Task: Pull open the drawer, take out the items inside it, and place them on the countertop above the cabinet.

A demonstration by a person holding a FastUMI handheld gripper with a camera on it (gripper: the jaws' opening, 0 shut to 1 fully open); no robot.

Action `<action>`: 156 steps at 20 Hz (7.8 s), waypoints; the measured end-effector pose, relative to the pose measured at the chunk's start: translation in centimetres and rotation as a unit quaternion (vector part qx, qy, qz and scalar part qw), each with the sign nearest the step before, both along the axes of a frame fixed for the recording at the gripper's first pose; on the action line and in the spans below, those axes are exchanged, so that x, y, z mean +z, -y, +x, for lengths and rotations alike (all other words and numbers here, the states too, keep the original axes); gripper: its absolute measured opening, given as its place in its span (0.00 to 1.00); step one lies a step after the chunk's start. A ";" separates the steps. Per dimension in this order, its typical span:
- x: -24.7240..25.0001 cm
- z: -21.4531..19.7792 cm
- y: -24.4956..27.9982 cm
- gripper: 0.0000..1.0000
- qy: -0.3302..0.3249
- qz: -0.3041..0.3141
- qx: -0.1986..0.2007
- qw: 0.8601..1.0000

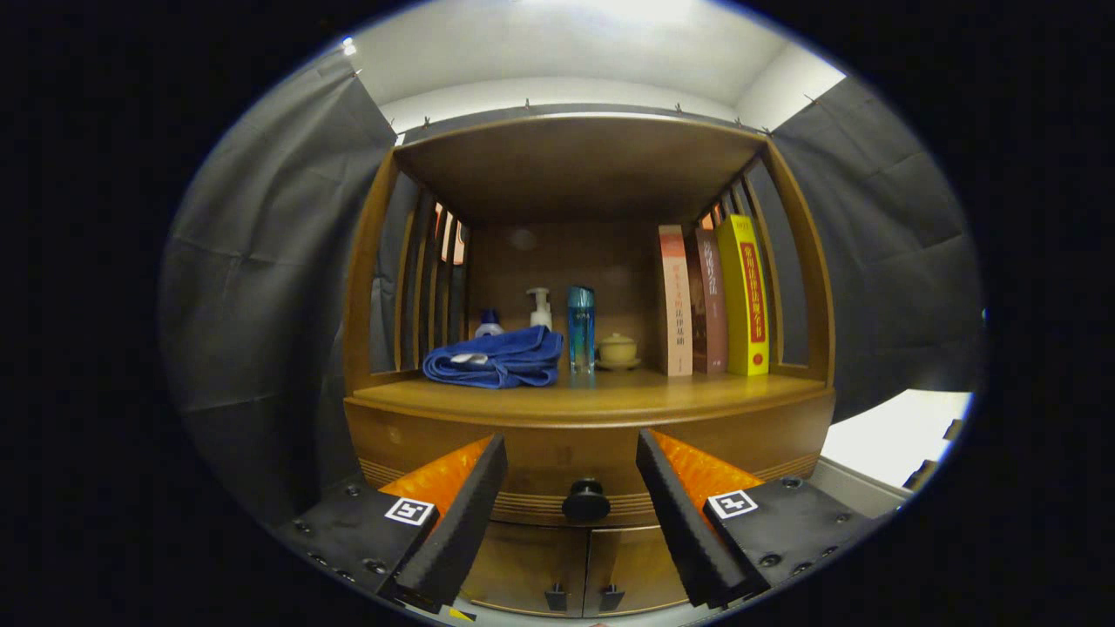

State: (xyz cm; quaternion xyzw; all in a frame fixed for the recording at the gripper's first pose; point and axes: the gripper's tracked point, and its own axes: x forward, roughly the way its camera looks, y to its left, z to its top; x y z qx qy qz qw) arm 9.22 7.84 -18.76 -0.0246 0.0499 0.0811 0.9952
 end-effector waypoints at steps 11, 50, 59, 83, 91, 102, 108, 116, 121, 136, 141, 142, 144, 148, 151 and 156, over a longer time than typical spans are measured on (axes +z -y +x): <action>-7.3 3.8 2.0 0.98 -0.060 -0.011 -0.028 0.998; -4.5 -6.5 3.1 0.41 -0.078 0.059 -0.023 0.995; -4.9 -8.0 3.3 0.41 -0.083 0.053 -0.012 0.995; 4.1 3.8 -1.1 0.97 -0.194 -0.101 0.086 0.972; -7.4 6.6 0.6 0.97 -0.353 -0.146 0.051 0.923; -10.9 8.4 1.2 0.67 -0.381 -0.146 0.024 0.913; -11.2 8.1 0.2 0.30 -0.375 -0.141 0.032 0.916; -7.3 7.1 0.1 0.16 -0.331 -0.153 0.037 0.931; -4.0 4.6 -0.8 0.16 -0.310 -0.144 0.068 0.937; 7.9 14.4 -0.4 0.16 -0.202 -0.078 0.009 0.976; 5.2 17.7 0.3 0.16 -0.215 -0.035 -0.032 0.976; 4.5 18.2 0.4 0.16 -0.218 -0.021 -0.040 0.975; 4.3 19.6 0.4 0.16 -0.203 -0.002 -0.050 0.978; 3.9 21.1 -0.2 0.16 -0.193 -0.027 -0.047 0.980; 3.3 22.1 -0.7 0.19 -0.197 -0.052 -0.041 0.978; 3.0 22.9 -0.8 0.23 -0.200 -0.072 -0.046 0.976</action>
